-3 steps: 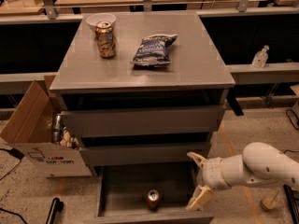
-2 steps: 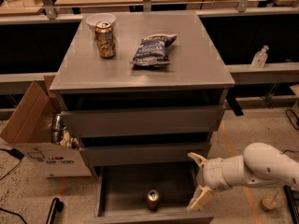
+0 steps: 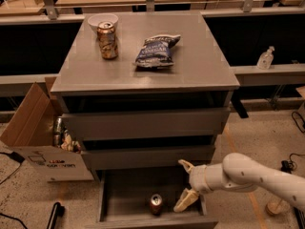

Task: Pick coke can from bottom drawer and place on counter

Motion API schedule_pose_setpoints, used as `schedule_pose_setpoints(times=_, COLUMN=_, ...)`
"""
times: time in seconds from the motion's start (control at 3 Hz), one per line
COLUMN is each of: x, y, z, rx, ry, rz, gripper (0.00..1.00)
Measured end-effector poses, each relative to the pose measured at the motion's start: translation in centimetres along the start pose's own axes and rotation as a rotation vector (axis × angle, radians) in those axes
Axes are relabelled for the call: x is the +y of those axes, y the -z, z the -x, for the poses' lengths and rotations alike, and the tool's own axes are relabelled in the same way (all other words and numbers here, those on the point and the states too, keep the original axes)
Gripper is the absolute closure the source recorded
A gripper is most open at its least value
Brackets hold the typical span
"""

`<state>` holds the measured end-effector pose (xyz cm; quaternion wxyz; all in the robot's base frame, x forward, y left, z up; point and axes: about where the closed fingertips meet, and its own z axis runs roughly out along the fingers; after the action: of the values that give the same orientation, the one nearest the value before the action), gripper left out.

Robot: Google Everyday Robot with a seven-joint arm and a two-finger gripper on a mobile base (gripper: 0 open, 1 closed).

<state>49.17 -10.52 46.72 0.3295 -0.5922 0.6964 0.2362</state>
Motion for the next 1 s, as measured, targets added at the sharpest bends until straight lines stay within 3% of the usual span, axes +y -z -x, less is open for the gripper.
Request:
schedule_pose_setpoints(times=0.33, x=1.7, y=-3.4, z=-2.0, rx=-0.027, ry=-0.054, rz=0.041, gripper=0.00)
schedule_pose_setpoints(times=0.67, x=1.7, y=-3.7, z=-2.1, rx=-0.027, ry=-0.056, rz=0.047, gripper=0.00)
schedule_pose_setpoints(times=1.0, x=1.2, y=-7.4, z=-3.5, rx=-0.025, ry=-0.081, rz=0.113, gripper=0.00)
